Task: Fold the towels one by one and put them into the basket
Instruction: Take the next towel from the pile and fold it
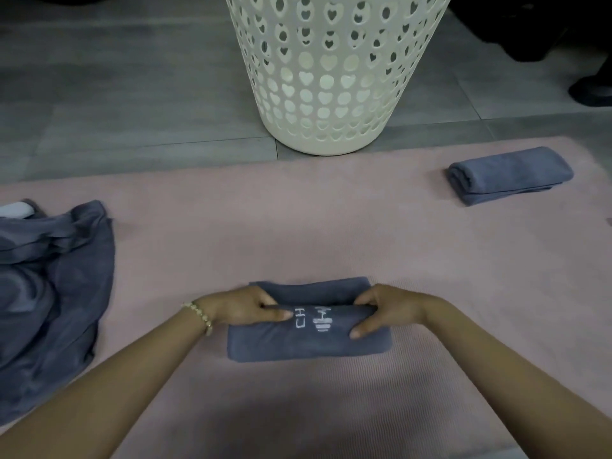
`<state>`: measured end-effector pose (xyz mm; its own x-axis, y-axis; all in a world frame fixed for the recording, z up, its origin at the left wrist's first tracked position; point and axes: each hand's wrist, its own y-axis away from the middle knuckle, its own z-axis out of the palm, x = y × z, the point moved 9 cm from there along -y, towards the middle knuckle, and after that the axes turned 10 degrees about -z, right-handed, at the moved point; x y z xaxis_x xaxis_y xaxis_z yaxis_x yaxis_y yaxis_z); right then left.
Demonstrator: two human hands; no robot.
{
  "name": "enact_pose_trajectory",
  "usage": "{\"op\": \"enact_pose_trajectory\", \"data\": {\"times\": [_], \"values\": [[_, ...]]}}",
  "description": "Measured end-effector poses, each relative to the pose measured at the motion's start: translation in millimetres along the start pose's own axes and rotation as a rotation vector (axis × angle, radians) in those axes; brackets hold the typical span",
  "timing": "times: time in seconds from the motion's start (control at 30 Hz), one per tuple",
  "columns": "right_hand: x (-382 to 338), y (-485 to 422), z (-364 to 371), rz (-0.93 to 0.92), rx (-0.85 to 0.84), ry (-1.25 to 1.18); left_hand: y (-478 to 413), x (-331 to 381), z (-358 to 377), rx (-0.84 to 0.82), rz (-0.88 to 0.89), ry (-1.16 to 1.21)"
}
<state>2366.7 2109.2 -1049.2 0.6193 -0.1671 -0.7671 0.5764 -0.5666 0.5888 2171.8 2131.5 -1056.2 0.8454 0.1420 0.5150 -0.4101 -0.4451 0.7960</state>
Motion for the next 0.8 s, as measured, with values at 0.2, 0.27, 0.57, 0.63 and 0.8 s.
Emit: {"op": "enact_pose_trajectory", "data": {"times": [0.2, 0.27, 0.57, 0.63, 0.8], "values": [[36, 7, -23, -0.037, 0.651, -0.597, 23, -54, -23, 0.698, -0.057, 1.038], [38, 7, -24, -0.061, 0.827, -0.526, 33, -58, -20, 0.839, 0.032, 1.058], [37, 9, -23, 0.073, 1.181, -0.263, 10, -56, -20, 0.973, -0.059, 0.716], [33, 10, -26, 0.161, 1.159, -0.072, 10, -59, -14, 0.991, -0.125, 0.721], [-39, -24, -39, -0.277, 0.893, 0.455, 12, -62, -8, 1.032, -0.148, 0.744]]}}
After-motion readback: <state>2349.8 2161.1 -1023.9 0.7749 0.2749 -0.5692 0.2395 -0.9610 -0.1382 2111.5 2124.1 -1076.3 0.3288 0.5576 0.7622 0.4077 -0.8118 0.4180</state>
